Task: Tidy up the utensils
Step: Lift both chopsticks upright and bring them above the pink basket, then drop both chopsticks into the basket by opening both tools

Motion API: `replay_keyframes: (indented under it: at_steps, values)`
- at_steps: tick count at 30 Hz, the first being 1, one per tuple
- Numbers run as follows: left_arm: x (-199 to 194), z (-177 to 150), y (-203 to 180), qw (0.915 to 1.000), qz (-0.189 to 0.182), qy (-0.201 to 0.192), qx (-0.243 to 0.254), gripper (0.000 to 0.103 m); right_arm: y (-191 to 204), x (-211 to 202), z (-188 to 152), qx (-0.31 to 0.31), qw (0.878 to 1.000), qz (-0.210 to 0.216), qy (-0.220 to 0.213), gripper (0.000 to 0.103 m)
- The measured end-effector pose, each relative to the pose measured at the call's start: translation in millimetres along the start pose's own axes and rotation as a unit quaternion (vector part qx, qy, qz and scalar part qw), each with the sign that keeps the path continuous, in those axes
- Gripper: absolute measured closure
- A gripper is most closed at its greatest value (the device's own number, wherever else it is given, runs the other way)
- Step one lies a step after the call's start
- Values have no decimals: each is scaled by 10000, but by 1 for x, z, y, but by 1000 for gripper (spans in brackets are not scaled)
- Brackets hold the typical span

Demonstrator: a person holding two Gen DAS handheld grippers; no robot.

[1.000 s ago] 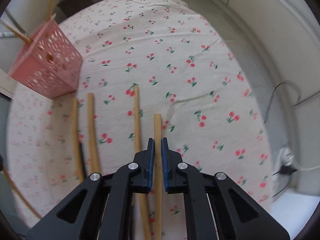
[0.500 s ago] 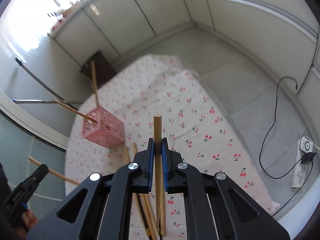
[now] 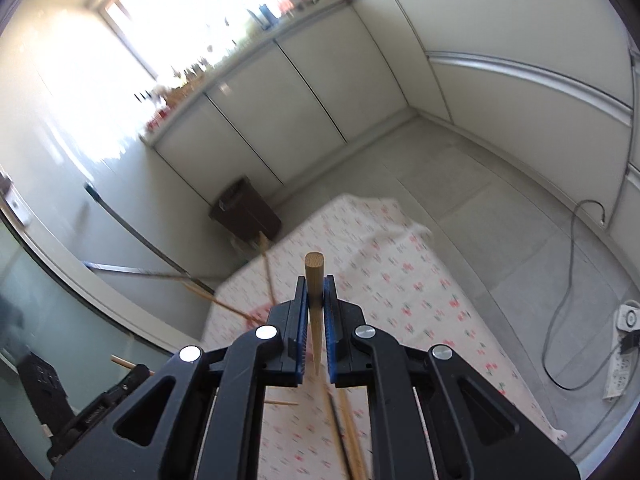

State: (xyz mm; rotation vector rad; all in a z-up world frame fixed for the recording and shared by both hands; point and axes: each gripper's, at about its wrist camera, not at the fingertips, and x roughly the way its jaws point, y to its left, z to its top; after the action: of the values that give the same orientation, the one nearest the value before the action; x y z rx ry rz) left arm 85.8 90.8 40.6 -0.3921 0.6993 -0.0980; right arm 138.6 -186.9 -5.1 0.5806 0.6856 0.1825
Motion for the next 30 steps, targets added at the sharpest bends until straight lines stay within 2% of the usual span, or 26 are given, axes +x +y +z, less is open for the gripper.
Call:
replay_keyframes:
  at_steps: [7, 10, 15, 16, 17, 18, 25, 30]
  values:
    - [-16, 48, -11, 9974, 98, -709, -12, 96, 31, -12, 37, -8, 9979, 353, -545, 95]
    - [-6, 60, -11, 9971, 90, -747, -87, 96, 33, -4, 43, 100, 9974, 383, -606, 95]
    - [28, 63, -11, 9968, 462, -655, 47, 95, 30, 23, 44, 294, 9980, 366, -432, 95]
    - [35, 62, -9, 9971, 479, -588, 58, 89, 29, 26, 43, 293, 9981, 353, -414, 95]
    - [42, 61, -6, 9977, 474, -482, 52, 76, 28, 29, 43, 288, 9982, 339, -401, 95]
    - [48, 60, 0, 9980, 485, -393, -37, 71, 29, 31, 42, 280, 9983, 335, -389, 95]
    - [35, 62, 26, 9960, 599, -475, -460, 62, 38, 42, 37, 228, 9985, 390, -322, 95]
    - [29, 52, 41, 9940, 635, -326, -829, 58, 50, 53, 30, 122, 9988, 356, -301, 95]
